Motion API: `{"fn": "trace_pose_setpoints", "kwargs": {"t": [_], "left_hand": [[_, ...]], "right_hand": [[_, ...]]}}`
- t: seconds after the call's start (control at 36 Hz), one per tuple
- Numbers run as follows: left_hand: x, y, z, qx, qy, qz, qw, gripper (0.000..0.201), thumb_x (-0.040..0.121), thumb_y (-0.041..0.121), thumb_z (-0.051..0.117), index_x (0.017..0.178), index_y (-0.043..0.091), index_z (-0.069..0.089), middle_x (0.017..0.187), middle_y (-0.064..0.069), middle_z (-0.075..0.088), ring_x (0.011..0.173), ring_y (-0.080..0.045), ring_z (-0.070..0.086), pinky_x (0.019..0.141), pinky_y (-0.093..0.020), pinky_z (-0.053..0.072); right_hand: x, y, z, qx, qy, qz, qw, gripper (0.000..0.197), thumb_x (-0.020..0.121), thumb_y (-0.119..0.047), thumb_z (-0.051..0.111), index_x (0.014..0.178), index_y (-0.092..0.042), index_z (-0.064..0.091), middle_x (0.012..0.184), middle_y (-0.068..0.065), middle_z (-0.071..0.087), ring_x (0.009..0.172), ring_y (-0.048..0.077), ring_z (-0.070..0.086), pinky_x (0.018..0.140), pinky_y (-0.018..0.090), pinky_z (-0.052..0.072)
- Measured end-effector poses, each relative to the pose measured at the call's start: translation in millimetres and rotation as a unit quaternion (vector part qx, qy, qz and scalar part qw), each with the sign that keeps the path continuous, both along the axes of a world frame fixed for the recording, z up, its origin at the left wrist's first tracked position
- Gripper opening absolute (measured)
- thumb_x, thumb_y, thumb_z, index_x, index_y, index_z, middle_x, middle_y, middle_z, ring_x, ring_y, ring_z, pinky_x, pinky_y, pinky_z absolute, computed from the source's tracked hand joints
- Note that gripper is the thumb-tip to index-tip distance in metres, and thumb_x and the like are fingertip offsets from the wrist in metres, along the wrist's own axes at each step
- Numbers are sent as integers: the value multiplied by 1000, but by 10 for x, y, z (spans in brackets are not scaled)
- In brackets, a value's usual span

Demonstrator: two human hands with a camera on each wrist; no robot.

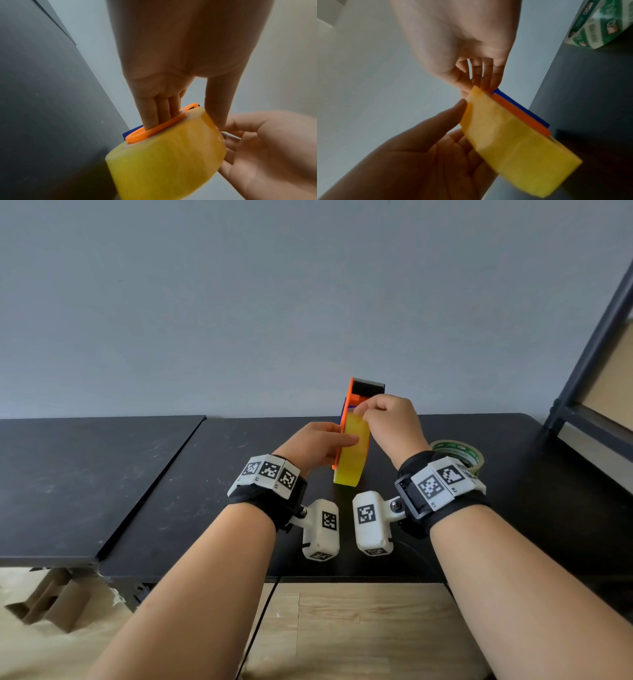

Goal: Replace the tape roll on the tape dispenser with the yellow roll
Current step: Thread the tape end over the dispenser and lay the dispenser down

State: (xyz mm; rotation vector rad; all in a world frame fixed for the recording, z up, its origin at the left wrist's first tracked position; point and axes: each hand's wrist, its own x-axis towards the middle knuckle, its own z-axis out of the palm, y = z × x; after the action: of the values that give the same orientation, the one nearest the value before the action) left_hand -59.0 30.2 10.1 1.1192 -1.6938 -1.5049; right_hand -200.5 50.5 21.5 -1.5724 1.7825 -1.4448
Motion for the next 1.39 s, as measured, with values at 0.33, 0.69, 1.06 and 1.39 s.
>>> {"fn": "trace_pose_setpoints", "kwargs": {"t": [0.33, 0.69, 1.06, 1.39], "left_hand": [[-54, 34, 65, -21, -25, 27, 999, 28, 95, 16, 56, 118, 2, 60, 115, -21, 67, 99, -30, 64, 97, -43, 49], [-155, 30, 37, -135, -143, 99, 975, 32, 93, 30, 52, 119, 14, 61, 105, 0, 59, 93, -17, 55, 76, -28, 41], [-124, -5, -4, -176, -144, 112, 967, 35, 91, 42, 56, 110, 13, 64, 100, -1, 65, 89, -17, 60, 72, -27, 45], [-181, -17, -55, -219, -170, 126, 952, 41, 92, 49, 51, 102, 12, 64, 95, -4, 66, 85, -20, 60, 69, -30, 44]], "right_hand": [[-92, 42, 37, -25, 78, 5, 997, 16, 86, -24, 66, 86, -11, 75, 87, 0, 71, 87, 18, 64, 77, 31, 50], [-148, -83, -104, -88, 110, -105, 984, 14, 78, -23, 76, 70, -12, 76, 99, 12, 59, 95, 26, 56, 77, 34, 49], [-195, -58, -121, -50, 132, -126, 982, 17, 86, -17, 63, 74, -7, 72, 100, 12, 64, 83, 25, 61, 65, 27, 38], [-212, -30, -74, -13, 173, -163, 971, 24, 95, -24, 54, 95, -3, 65, 115, 14, 53, 87, 38, 63, 75, 40, 51]]}}
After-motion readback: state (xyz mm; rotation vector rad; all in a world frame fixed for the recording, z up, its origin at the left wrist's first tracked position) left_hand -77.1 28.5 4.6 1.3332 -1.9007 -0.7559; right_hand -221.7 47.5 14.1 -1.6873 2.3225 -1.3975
